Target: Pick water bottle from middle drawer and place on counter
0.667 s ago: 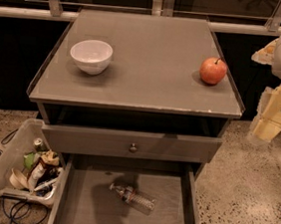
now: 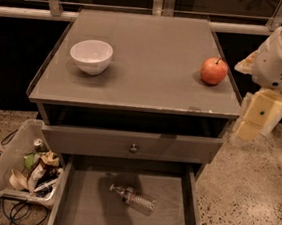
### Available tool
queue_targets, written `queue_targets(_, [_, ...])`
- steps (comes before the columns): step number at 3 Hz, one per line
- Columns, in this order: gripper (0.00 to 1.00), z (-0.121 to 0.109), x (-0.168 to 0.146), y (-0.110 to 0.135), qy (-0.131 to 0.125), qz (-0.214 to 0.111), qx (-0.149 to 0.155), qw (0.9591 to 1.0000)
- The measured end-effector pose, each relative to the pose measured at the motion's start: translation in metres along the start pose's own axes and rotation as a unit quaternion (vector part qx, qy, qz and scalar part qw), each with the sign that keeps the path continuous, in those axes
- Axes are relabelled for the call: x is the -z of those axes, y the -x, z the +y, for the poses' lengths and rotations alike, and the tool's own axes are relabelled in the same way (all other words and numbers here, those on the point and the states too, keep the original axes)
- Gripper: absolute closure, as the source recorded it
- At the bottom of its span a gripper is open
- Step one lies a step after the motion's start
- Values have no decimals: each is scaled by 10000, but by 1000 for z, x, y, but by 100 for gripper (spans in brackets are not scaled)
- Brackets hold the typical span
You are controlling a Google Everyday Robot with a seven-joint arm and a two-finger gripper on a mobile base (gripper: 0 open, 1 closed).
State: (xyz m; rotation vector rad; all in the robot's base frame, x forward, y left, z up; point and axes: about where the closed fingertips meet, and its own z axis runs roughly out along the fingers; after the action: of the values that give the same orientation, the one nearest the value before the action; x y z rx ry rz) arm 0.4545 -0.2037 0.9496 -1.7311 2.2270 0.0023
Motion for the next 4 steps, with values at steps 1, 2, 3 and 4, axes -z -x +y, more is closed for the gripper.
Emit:
queue_targets(1, [0, 6, -59, 1, 470, -538, -161, 9973])
queue_targets(2, [0, 18, -109, -9, 734, -1287, -382, 9882])
queue_targets(3, [0, 44, -148, -30, 893, -1959, -466, 9754])
queue_targets(4, [0, 73, -182, -47, 778, -2177, -209, 9727])
